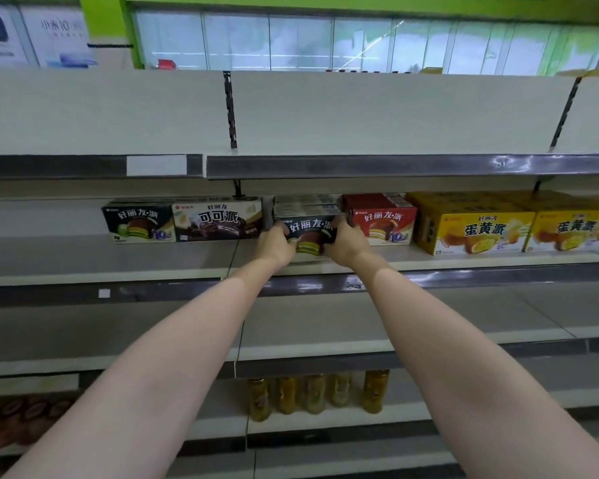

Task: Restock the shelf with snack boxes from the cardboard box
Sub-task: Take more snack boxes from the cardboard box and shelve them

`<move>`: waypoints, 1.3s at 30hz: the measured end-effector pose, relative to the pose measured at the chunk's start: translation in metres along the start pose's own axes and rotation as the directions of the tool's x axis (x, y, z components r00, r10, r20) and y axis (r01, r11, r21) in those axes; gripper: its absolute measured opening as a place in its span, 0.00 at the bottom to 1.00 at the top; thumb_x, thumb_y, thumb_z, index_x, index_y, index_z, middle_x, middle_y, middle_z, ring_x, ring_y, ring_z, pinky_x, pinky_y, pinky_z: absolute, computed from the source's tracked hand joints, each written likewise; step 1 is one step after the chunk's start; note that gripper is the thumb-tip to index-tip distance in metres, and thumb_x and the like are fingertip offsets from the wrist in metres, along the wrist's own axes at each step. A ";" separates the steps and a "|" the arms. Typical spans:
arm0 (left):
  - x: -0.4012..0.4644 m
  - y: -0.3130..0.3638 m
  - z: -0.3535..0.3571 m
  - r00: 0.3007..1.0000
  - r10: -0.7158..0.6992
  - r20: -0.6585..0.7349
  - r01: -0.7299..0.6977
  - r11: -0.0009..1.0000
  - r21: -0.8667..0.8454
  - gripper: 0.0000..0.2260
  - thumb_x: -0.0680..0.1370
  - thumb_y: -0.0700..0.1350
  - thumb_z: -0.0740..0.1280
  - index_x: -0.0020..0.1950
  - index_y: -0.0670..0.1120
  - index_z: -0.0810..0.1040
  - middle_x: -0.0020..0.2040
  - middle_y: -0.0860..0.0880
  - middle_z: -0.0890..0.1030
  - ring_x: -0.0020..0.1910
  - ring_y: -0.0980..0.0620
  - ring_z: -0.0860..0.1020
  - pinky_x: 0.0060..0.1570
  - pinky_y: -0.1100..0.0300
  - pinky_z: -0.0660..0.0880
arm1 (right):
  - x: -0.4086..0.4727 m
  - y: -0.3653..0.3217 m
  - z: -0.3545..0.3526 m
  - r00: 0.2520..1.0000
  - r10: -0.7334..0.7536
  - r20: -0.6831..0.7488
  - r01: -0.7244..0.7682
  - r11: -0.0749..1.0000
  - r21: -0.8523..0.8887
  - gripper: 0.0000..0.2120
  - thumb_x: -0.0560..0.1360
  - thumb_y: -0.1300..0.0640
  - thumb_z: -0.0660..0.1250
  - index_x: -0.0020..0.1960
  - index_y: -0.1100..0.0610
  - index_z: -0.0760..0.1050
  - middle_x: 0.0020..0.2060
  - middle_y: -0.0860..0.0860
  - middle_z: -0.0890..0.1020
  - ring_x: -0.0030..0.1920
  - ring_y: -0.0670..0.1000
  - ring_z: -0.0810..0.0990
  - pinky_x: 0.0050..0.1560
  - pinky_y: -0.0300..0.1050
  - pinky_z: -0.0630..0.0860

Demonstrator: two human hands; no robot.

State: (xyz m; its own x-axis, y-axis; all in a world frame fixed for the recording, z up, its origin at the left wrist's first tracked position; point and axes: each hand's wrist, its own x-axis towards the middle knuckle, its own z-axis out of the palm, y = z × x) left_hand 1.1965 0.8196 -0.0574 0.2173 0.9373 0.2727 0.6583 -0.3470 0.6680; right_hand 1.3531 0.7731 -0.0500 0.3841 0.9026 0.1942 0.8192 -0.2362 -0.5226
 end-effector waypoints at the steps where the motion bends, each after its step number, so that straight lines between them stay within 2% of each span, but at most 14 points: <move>1: 0.000 -0.001 0.000 1.000 0.005 0.015 -0.006 0.999 0.035 0.13 0.78 0.43 0.67 0.62 0.48 0.73 0.62 0.41 0.76 0.58 0.40 0.77 0.60 0.51 0.75 | -0.001 0.000 0.000 1.000 0.005 0.027 -0.005 1.000 -0.001 0.31 0.76 0.53 0.69 0.75 0.54 0.61 0.67 0.64 0.70 0.64 0.66 0.73 0.66 0.56 0.72; 6: -0.004 -0.003 -0.003 1.000 0.011 -0.027 -0.007 0.986 0.165 0.10 0.76 0.40 0.67 0.53 0.53 0.73 0.62 0.43 0.73 0.54 0.41 0.76 0.53 0.50 0.76 | -0.003 -0.001 -0.001 0.999 0.011 0.034 -0.009 0.999 -0.048 0.27 0.77 0.53 0.66 0.73 0.51 0.64 0.66 0.62 0.71 0.64 0.66 0.72 0.65 0.55 0.73; 10: -0.005 0.000 -0.010 0.999 0.039 -0.038 -0.030 0.977 0.213 0.06 0.77 0.40 0.65 0.52 0.48 0.78 0.52 0.47 0.78 0.46 0.46 0.76 0.43 0.55 0.72 | -0.004 0.005 -0.006 1.000 0.019 -0.009 -0.020 0.994 -0.112 0.21 0.78 0.54 0.67 0.69 0.53 0.68 0.67 0.63 0.65 0.63 0.66 0.71 0.66 0.55 0.72; 14: -0.010 0.005 -0.012 0.997 0.070 -0.021 -0.064 0.974 0.217 0.05 0.78 0.41 0.64 0.51 0.47 0.79 0.51 0.46 0.80 0.47 0.45 0.78 0.45 0.54 0.76 | -0.006 0.007 -0.006 0.999 -0.013 -0.041 0.007 0.991 -0.136 0.16 0.78 0.58 0.64 0.66 0.55 0.72 0.66 0.62 0.66 0.61 0.65 0.72 0.65 0.56 0.72; 19: -0.014 0.004 -0.010 0.998 0.063 0.017 -0.066 0.966 0.248 0.04 0.79 0.44 0.64 0.50 0.48 0.79 0.51 0.47 0.80 0.50 0.44 0.78 0.45 0.55 0.73 | -0.012 0.007 -0.003 1.000 -0.005 -0.003 0.005 0.986 -0.165 0.18 0.79 0.55 0.64 0.68 0.54 0.71 0.64 0.61 0.68 0.62 0.64 0.71 0.65 0.55 0.71; 22: -0.014 0.000 -0.007 0.998 0.060 0.034 -0.066 0.968 0.242 0.03 0.78 0.42 0.65 0.49 0.48 0.78 0.56 0.45 0.79 0.52 0.44 0.77 0.50 0.53 0.76 | -0.015 0.007 0.002 1.000 0.012 0.022 -0.008 0.984 -0.181 0.18 0.78 0.52 0.63 0.66 0.53 0.71 0.63 0.61 0.72 0.63 0.64 0.71 0.62 0.55 0.72; 26: -0.011 -0.006 -0.003 0.998 0.048 0.049 -0.058 0.970 0.235 0.09 0.78 0.41 0.66 0.57 0.47 0.79 0.66 0.42 0.71 0.63 0.41 0.73 0.60 0.52 0.71 | -0.016 0.007 0.005 0.999 0.025 0.040 -0.018 0.984 -0.177 0.16 0.76 0.51 0.64 0.62 0.53 0.72 0.60 0.60 0.77 0.60 0.63 0.75 0.57 0.53 0.75; 28: -0.011 -0.007 -0.001 0.996 0.070 0.052 -0.079 0.977 0.197 0.09 0.78 0.39 0.67 0.58 0.46 0.78 0.65 0.43 0.73 0.62 0.43 0.73 0.57 0.54 0.71 | -0.016 0.007 0.005 0.999 0.010 0.054 -0.001 0.987 -0.161 0.16 0.76 0.52 0.64 0.62 0.54 0.72 0.60 0.60 0.77 0.59 0.62 0.76 0.57 0.53 0.75; 31: -0.009 -0.008 0.000 0.997 0.076 0.021 -0.078 0.986 0.146 0.07 0.77 0.38 0.66 0.53 0.47 0.76 0.60 0.44 0.76 0.52 0.46 0.74 0.50 0.55 0.72 | -0.014 0.006 0.007 0.999 -0.012 0.045 0.017 0.992 -0.126 0.18 0.76 0.53 0.64 0.65 0.55 0.72 0.61 0.60 0.77 0.61 0.62 0.75 0.60 0.52 0.75; 35: -0.005 -0.010 -0.004 1.000 0.027 0.004 -0.027 0.990 0.137 0.11 0.75 0.37 0.66 0.57 0.46 0.76 0.57 0.43 0.78 0.53 0.43 0.77 0.50 0.54 0.75 | -0.009 0.005 0.011 0.998 -0.043 0.041 0.046 0.994 -0.096 0.18 0.77 0.57 0.64 0.66 0.57 0.72 0.62 0.60 0.76 0.61 0.61 0.75 0.59 0.48 0.73; 37: -0.002 -0.012 -0.005 0.999 0.037 0.034 -0.042 0.989 0.144 0.12 0.76 0.37 0.66 0.59 0.46 0.75 0.57 0.43 0.78 0.54 0.42 0.77 0.48 0.56 0.73 | -0.007 0.006 0.013 0.998 -0.049 0.038 0.053 0.994 -0.101 0.17 0.78 0.59 0.63 0.67 0.58 0.71 0.62 0.61 0.76 0.60 0.62 0.76 0.58 0.48 0.73; 39: 0.000 -0.015 -0.005 0.997 0.052 0.058 -0.061 0.986 0.155 0.15 0.76 0.38 0.67 0.62 0.46 0.74 0.59 0.42 0.77 0.57 0.42 0.76 0.52 0.55 0.74 | -0.005 0.007 0.014 0.998 -0.047 0.033 0.051 0.994 -0.099 0.17 0.78 0.59 0.62 0.67 0.59 0.71 0.62 0.61 0.76 0.61 0.62 0.75 0.59 0.48 0.73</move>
State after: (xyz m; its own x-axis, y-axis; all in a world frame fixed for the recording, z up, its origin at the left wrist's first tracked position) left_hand 1.1835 0.8241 -0.0641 0.2926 0.9183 0.2667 0.7480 -0.3935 0.5345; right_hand 1.3503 0.7718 -0.0665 0.3304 0.9243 0.1909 0.8759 -0.2249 -0.4269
